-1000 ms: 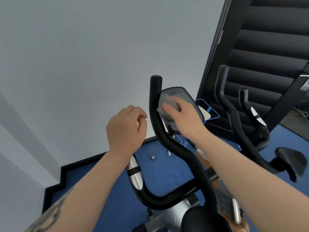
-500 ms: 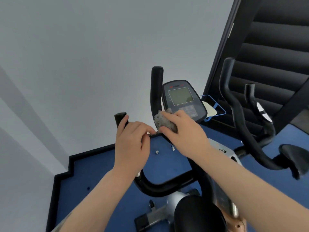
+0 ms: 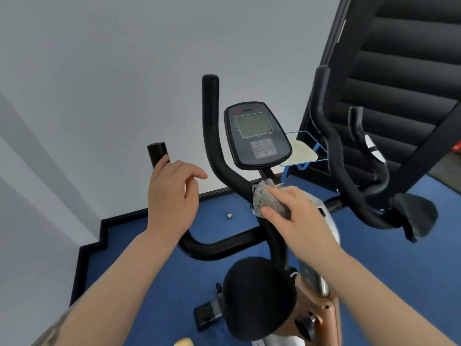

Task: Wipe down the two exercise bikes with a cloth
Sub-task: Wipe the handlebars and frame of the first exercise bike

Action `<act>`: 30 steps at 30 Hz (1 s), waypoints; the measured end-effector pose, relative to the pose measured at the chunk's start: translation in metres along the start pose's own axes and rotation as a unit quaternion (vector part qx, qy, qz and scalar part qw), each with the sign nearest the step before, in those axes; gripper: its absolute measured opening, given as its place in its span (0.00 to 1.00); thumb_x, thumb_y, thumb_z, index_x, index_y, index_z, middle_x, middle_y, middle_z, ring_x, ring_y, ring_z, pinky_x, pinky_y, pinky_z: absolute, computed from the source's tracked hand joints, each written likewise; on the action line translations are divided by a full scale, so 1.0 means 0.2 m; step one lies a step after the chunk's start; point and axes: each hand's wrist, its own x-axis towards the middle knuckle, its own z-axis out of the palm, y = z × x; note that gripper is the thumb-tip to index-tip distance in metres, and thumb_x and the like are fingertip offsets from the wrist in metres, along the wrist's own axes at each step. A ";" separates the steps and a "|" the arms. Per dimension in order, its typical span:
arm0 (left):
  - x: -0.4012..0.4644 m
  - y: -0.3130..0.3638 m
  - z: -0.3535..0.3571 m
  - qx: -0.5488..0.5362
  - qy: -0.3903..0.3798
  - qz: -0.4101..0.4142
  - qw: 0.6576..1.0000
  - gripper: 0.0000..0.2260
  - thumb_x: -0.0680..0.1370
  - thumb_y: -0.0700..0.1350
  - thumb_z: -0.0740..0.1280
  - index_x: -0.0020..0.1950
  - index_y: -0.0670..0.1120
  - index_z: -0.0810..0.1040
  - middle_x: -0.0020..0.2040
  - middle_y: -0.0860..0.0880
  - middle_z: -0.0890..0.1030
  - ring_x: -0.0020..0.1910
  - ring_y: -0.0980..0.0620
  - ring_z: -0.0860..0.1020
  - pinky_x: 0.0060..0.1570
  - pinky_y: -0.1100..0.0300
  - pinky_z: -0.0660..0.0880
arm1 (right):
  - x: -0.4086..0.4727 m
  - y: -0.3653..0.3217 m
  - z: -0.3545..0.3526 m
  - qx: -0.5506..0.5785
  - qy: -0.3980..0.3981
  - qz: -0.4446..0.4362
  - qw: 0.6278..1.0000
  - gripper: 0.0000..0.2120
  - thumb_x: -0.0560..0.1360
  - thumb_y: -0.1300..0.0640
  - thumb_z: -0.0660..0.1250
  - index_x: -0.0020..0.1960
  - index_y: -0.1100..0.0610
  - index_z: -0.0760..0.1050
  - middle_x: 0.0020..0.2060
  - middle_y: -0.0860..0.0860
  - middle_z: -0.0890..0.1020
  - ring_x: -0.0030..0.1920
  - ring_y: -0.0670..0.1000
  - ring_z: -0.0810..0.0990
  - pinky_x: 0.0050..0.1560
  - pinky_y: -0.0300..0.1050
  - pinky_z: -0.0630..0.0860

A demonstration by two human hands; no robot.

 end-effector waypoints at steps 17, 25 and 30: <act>-0.54 0.31 -0.09 -0.205 -0.220 -0.167 0.939 0.15 0.80 0.38 0.64 0.48 0.59 0.81 0.48 0.65 0.81 0.49 0.61 0.78 0.45 0.75 0.70 | -0.19 0.14 -0.02 0.055 0.060 0.086 0.993 0.11 0.76 0.45 0.63 0.46 0.51 0.77 0.43 0.46 0.76 0.44 0.47 0.75 0.44 0.48 0.72; -0.62 0.23 -0.22 -0.145 -0.131 -0.131 0.972 0.13 0.77 0.41 0.68 0.52 0.61 0.78 0.50 0.64 0.79 0.50 0.62 0.77 0.46 0.73 0.70 | -0.22 0.04 -0.11 -0.017 0.006 -0.072 0.997 0.12 0.77 0.48 0.66 0.60 0.40 0.76 0.51 0.37 0.76 0.54 0.39 0.73 0.55 0.35 0.68; -0.54 0.05 -0.29 -0.114 -0.071 -0.132 0.982 0.16 0.79 0.37 0.64 0.61 0.56 0.78 0.66 0.66 0.72 0.68 0.67 0.66 0.64 0.62 0.69 | -0.07 -0.10 -0.03 -0.166 -0.122 -0.237 0.949 0.22 0.73 0.48 0.72 0.66 0.44 0.74 0.63 0.43 0.75 0.69 0.44 0.65 0.76 0.43 0.42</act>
